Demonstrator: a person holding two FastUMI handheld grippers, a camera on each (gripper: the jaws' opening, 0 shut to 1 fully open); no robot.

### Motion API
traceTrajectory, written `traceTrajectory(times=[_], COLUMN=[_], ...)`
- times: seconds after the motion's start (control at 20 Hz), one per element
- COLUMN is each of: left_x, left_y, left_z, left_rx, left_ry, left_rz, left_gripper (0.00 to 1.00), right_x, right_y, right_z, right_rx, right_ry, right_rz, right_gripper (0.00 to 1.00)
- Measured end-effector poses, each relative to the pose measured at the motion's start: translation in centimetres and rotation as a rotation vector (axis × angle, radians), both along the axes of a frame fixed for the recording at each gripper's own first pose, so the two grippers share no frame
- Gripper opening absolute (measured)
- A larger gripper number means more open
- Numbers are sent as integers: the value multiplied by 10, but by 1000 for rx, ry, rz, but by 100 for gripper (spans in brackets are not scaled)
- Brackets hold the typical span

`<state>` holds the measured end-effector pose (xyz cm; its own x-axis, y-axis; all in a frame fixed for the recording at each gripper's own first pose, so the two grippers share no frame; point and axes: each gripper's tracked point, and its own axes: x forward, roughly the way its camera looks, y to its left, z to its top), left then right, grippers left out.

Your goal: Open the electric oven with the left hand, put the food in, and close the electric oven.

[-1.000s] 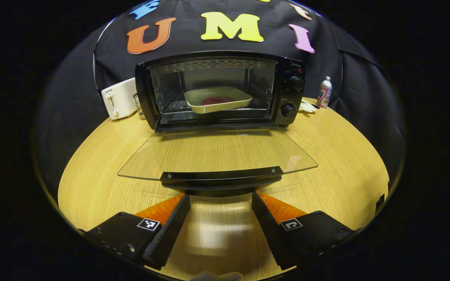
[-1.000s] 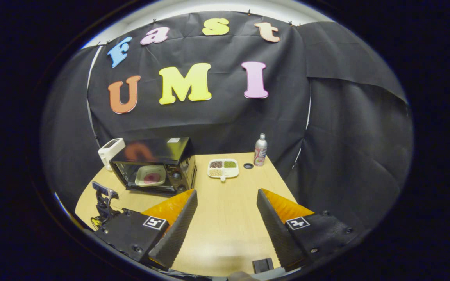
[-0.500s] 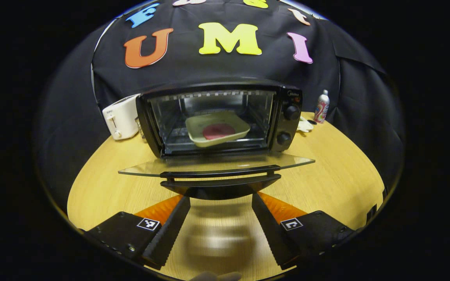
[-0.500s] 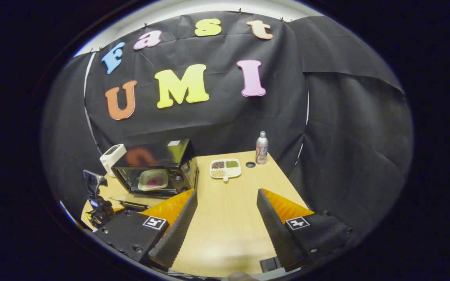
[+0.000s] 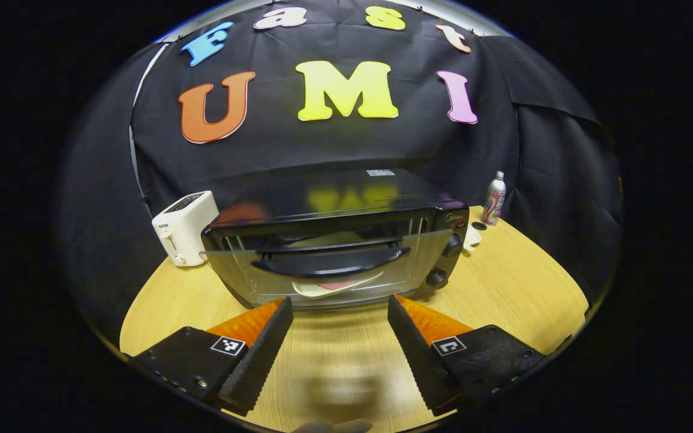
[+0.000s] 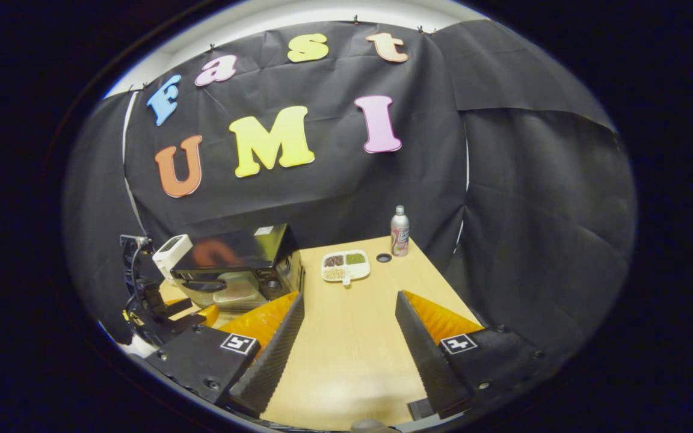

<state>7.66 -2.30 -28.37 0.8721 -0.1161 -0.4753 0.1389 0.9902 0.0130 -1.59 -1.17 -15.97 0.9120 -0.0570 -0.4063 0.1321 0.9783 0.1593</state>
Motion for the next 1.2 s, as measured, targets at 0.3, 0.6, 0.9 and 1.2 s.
traceTrajectory(times=[0.3,0.6,0.9,1.2], left_x=[-9,-11,-18,-42], left_y=[-3,0,0,-5], left_z=[-7,-6,2,75], left_rx=[-6,-20,-21,-36], left_ry=[18,8,-3,-106], left_rz=[-7,-4,-9,5], left_gripper=[96,97,97,97], right_x=[1,-2,-10,-18], right_y=[6,14,24,19], right_z=[2,1,3,38], right_rx=[-5,-11,-22,-40], right_ry=[0,0,0,-85], right_rz=[9,17,26,59], right_gripper=[96,96,96,96])
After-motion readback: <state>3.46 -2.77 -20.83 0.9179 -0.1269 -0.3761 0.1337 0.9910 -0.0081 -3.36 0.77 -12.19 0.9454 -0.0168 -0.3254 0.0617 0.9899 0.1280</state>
